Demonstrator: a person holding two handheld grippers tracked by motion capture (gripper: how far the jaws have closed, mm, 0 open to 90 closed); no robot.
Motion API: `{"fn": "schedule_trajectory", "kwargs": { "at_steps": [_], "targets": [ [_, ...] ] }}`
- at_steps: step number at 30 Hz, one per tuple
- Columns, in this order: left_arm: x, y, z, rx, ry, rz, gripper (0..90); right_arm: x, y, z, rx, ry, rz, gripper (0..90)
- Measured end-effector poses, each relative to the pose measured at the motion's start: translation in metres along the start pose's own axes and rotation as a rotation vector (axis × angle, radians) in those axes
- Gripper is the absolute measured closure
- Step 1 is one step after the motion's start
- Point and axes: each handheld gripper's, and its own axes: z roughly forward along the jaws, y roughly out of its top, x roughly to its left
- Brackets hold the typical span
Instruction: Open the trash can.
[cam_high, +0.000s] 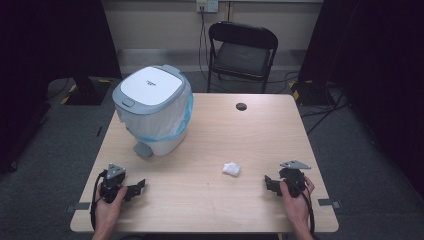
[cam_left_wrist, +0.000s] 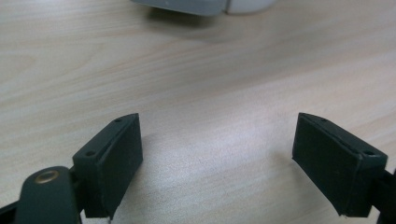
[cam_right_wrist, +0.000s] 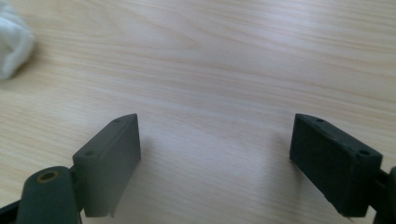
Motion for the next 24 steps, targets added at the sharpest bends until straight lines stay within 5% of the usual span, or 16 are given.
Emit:
{"fn": "schedule_trajectory", "kwargs": {
  "at_steps": [7, 9, 11, 16, 24],
  "targets": [
    [0.017, 0.01, -0.009, -0.023, 0.01, -0.031, 18.0, 0.017, 0.019, -0.003, -0.028, 0.045, -0.045, 15.7],
    [0.023, 0.013, -0.013, -0.043, -0.016, -0.064, 18.4, 0.023, 0.027, -0.004, -0.04, 0.064, -0.038, 15.7],
    [0.027, 0.018, -0.016, -0.041, 0.033, -0.051, 18.4, 0.03, 0.036, -0.004, -0.063, 0.077, -0.048, 15.8],
    [0.04, 0.033, -0.022, -0.087, 0.054, -0.079, 18.4, 0.052, 0.058, 0.003, -0.08, 0.134, -0.083, 15.7],
    [0.058, 0.061, -0.026, -0.108, 0.106, -0.03, 18.0, 0.081, 0.087, 0.024, -0.078, 0.186, -0.113, 15.3]
  ]
}}
